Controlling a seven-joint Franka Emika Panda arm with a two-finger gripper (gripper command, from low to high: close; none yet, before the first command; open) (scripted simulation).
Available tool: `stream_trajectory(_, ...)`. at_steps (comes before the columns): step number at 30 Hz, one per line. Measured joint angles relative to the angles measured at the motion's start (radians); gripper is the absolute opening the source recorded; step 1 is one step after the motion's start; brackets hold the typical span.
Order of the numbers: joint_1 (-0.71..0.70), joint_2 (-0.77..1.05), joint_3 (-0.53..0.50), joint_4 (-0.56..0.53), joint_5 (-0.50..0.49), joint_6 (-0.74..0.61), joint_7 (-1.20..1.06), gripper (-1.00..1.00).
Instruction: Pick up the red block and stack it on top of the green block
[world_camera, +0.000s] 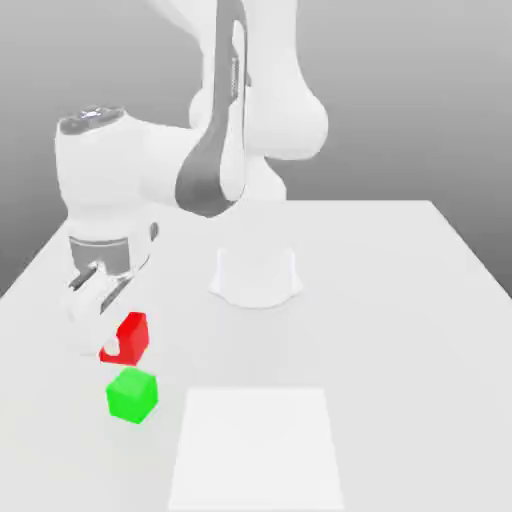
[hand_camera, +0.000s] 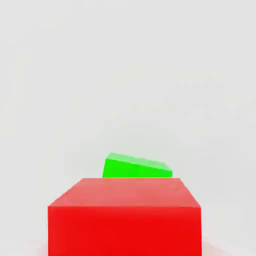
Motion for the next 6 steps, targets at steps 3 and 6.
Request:
stream_trajectory(3,0.002,0.086,-0.003,0.001,-0.017,0.083,0.013,1.00)
stream_trajectory(6,0.002,0.086,-0.003,0.001,-0.017,0.083,0.013,1.00)
